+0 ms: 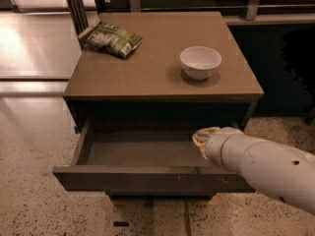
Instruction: Open top drawer
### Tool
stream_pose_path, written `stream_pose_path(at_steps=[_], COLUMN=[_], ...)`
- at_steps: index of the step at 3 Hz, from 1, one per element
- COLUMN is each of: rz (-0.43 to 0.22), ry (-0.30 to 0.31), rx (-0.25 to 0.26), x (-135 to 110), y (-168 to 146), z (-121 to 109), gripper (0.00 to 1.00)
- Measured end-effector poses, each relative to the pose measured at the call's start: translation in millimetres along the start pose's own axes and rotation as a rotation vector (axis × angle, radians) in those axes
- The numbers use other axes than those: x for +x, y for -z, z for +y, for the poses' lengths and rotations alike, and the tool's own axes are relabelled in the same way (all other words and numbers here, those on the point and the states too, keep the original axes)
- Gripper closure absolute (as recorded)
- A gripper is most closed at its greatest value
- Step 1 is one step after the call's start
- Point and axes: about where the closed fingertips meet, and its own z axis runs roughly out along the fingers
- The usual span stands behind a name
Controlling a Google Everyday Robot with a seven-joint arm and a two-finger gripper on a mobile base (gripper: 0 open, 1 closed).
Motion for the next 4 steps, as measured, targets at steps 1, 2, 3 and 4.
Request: stream_pose_path(at_steps=[1, 2, 3, 4], rz=[-0.062, -0.07, -0.07, -0.07], ry=[0.113, 0.127, 0.127, 0.127], rx=[0.117, 0.129, 0.128, 0.128], x=[-19.0, -21.6, -21.6, -21.6], y=[19.6, 20.6, 20.6, 20.6], z=[-30.9, -33.6, -33.6, -33.6], gripper=[0.82, 0.58, 0.35, 0.13])
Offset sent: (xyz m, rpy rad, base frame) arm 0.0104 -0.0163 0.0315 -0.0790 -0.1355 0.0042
